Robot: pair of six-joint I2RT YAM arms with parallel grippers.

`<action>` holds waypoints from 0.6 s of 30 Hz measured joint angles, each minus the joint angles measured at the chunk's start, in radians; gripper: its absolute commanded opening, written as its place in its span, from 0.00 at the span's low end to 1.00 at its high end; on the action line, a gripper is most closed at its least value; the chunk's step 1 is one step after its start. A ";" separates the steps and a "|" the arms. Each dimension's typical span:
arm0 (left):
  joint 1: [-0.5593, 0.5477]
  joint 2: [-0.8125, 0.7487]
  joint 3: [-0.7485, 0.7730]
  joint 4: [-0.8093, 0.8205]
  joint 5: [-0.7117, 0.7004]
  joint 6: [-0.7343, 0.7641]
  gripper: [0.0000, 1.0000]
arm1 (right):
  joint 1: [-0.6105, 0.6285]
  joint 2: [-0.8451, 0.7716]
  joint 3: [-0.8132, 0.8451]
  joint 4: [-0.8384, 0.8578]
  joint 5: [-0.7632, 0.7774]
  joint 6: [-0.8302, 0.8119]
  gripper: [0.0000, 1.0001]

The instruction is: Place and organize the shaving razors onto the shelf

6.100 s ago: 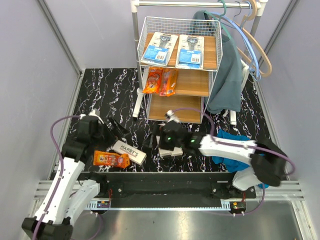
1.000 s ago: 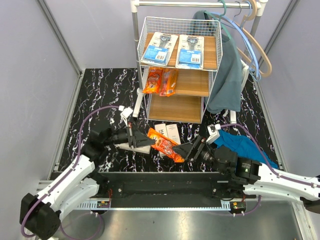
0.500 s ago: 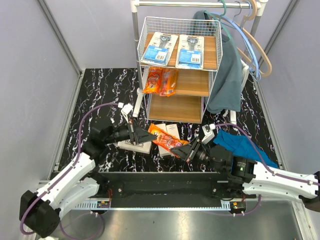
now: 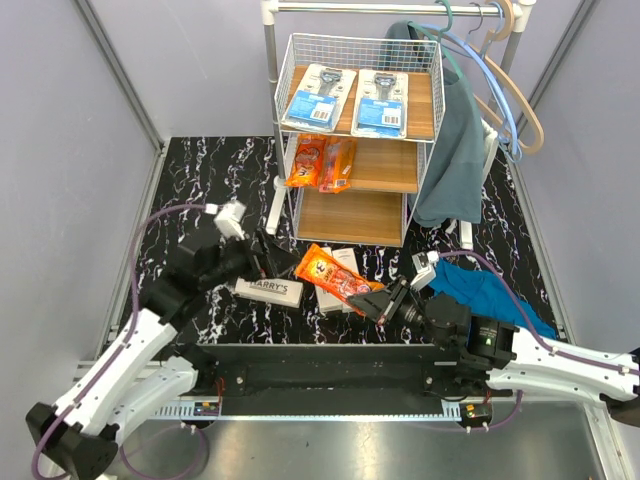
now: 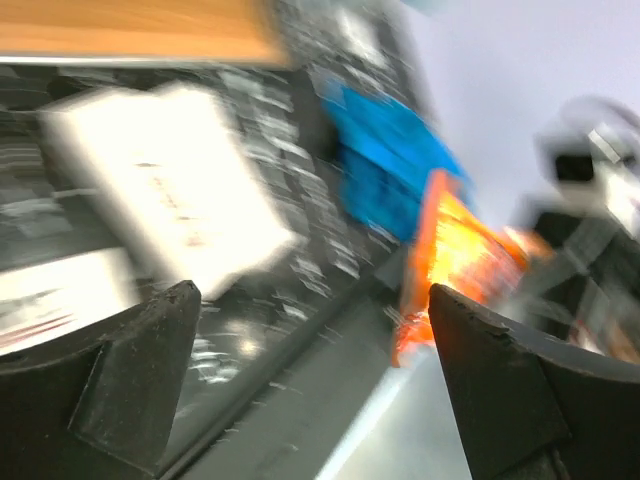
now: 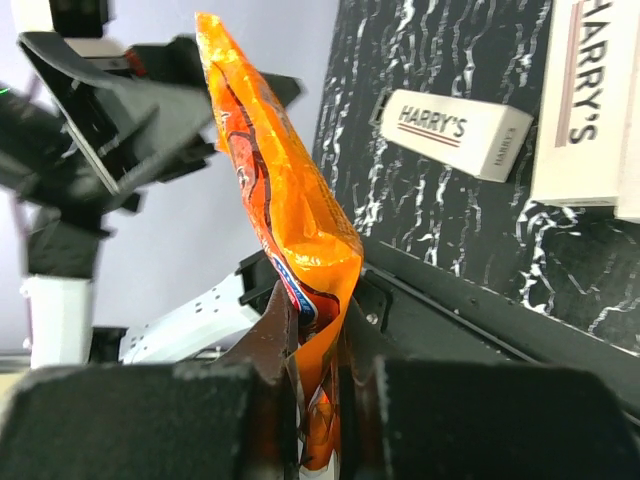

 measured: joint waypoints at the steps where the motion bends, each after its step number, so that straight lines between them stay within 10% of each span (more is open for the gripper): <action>1: 0.000 -0.015 0.032 -0.076 -0.092 0.005 0.99 | 0.000 0.000 0.000 -0.006 0.007 0.003 0.00; 7: 0.005 -0.119 0.092 -0.340 -0.452 0.007 0.99 | 0.000 0.059 0.040 -0.042 0.050 -0.018 0.00; 18: 0.005 -0.094 -0.008 -0.422 -0.502 0.006 0.99 | -0.180 0.402 0.462 -0.077 -0.094 -0.175 0.00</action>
